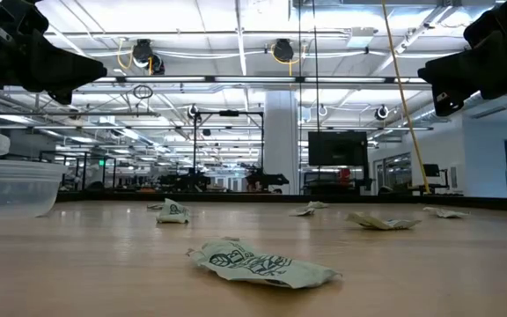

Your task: Pick and place Stevia / Truvia into bins

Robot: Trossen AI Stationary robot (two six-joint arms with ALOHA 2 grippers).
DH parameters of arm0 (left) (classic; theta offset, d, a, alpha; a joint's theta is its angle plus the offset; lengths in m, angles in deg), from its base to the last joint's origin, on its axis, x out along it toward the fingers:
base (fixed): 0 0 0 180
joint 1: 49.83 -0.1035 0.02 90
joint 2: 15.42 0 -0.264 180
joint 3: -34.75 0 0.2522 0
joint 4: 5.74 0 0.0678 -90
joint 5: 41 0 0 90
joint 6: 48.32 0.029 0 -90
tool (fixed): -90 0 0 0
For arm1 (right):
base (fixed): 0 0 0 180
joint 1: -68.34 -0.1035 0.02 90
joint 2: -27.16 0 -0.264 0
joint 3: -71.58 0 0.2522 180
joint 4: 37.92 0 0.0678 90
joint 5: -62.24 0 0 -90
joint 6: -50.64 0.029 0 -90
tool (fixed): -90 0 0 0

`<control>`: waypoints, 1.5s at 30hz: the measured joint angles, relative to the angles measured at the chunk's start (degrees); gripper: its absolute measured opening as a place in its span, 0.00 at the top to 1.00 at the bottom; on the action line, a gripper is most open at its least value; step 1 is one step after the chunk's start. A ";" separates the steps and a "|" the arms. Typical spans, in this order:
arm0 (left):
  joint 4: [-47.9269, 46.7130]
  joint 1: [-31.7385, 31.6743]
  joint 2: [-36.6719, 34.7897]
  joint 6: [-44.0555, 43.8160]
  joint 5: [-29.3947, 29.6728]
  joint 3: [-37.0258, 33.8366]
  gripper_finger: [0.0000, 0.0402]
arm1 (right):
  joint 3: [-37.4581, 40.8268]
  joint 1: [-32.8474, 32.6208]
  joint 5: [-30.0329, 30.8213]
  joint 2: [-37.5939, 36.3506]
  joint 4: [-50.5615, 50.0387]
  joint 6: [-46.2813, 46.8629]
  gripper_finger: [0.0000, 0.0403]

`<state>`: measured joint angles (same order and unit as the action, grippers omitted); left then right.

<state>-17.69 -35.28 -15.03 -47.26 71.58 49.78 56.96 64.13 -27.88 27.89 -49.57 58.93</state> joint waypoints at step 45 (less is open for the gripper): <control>4.33 0.00 0.00 -15.04 8.65 -0.05 0.80 | 0.02 -0.02 0.04 0.00 9.30 2.10 0.85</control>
<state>-13.37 -35.28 -15.03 -62.30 80.23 49.73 56.98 64.12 -27.84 27.89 -40.27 61.03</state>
